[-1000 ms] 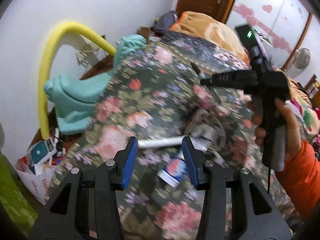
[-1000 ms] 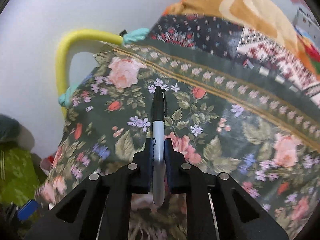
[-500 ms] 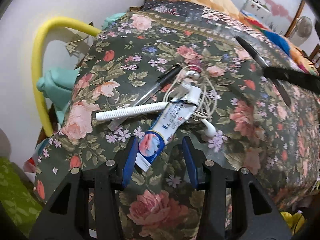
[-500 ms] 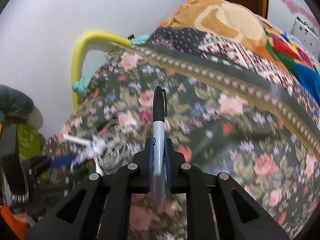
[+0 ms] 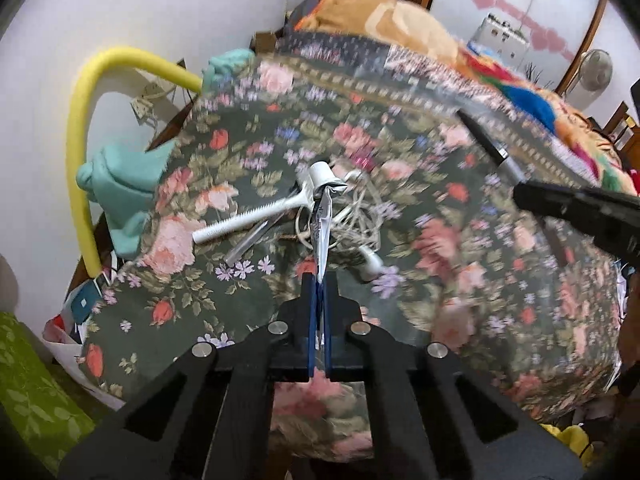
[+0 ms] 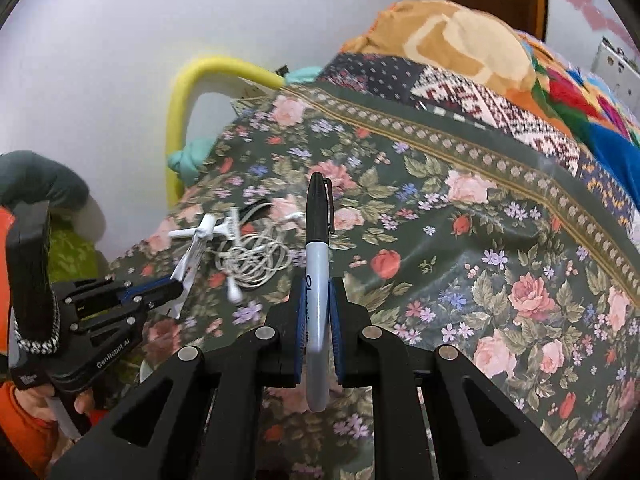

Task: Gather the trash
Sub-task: 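Carry the marker and earphones toward the white bin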

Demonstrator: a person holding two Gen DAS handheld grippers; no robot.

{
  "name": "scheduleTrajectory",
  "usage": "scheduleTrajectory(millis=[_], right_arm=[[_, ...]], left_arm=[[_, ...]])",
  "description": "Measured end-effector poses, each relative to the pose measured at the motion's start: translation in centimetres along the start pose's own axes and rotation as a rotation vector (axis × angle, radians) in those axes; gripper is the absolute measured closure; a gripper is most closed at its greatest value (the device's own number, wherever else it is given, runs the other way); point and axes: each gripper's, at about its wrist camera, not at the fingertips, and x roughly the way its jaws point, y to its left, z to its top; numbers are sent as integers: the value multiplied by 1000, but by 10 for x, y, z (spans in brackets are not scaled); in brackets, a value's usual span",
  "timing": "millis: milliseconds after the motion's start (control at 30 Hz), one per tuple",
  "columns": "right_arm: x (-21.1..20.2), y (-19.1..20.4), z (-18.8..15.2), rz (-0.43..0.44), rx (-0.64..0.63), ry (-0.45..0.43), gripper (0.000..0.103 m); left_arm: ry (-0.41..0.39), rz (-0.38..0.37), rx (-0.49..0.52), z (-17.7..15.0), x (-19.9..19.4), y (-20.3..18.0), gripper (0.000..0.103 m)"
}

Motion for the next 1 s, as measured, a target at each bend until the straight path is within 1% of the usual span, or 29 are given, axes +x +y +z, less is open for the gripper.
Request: scheduleTrajectory(millis=[233,433,600,667,1000], right_arm=[[-32,36,-5,30,-46,-41,93],[-54,73,-14,71,-89,-77,93],[-61,104,-24,103,-123,-84,93],[-61,119,-30,116,-143,-81,93],[-37,196,-59,182,-263,-21,93]], left_arm=[[-85,-2,-30,-7,-58,-10,102],[-142,1,-103,-30,-108,-2,102],[-179,12,-161,-56,-136,22,102],[-189,44,-177,-69,-146,34,102],[-179,136,-295,-141,-180,99,102]])
